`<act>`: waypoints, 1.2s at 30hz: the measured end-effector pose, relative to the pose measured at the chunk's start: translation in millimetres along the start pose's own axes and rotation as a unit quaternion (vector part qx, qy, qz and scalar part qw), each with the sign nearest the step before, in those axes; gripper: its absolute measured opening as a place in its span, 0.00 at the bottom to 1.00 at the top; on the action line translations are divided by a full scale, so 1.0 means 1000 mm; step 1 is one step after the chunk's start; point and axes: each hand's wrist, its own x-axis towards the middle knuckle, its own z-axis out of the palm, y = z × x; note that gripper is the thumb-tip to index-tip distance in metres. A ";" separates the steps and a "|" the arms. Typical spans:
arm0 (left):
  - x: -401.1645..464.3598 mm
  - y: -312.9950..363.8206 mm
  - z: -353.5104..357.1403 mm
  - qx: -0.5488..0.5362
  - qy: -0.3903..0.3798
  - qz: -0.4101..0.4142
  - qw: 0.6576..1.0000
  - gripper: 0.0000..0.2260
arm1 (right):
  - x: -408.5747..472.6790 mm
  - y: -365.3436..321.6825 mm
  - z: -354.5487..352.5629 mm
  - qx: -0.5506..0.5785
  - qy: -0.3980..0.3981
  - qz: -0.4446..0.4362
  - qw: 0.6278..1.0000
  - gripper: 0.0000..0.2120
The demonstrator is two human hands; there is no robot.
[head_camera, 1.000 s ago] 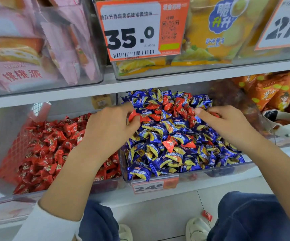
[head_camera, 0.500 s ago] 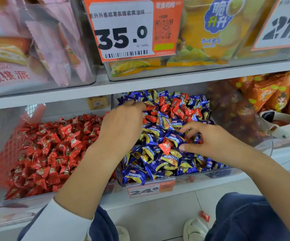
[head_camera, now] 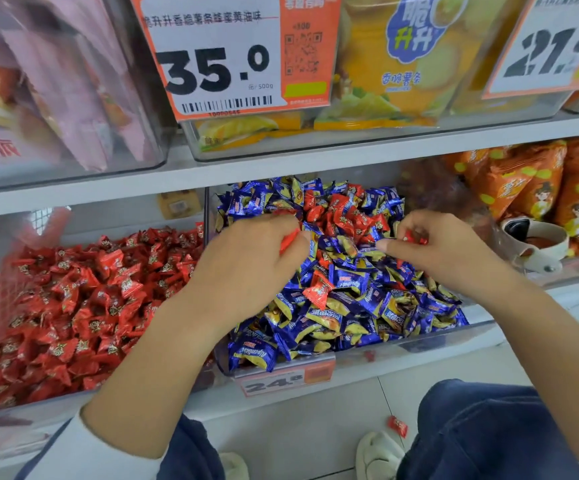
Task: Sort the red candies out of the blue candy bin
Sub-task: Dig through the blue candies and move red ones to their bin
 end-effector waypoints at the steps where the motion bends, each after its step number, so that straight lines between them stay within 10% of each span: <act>1: -0.003 0.005 0.001 -0.025 -0.031 0.021 0.999 0.09 | 0.000 -0.001 0.003 0.001 -0.014 -0.002 1.000 0.14; 7: -0.011 0.013 0.023 0.083 -0.181 0.115 0.973 0.16 | -0.006 -0.018 0.023 0.016 -0.043 -0.081 0.996 0.07; 15: -0.011 0.006 0.024 0.126 -0.128 0.070 0.981 0.11 | 0.012 -0.028 0.051 -0.124 -0.075 -0.182 0.973 0.18; 28: 0.040 -0.008 0.013 0.003 0.084 -0.109 0.991 0.06 | 0.029 -0.017 0.018 -0.025 0.060 -0.015 0.998 0.11; 36: 0.048 -0.008 0.028 0.064 -0.035 -0.075 0.995 0.24 | 0.060 0.010 0.024 0.015 0.013 0.034 0.999 0.08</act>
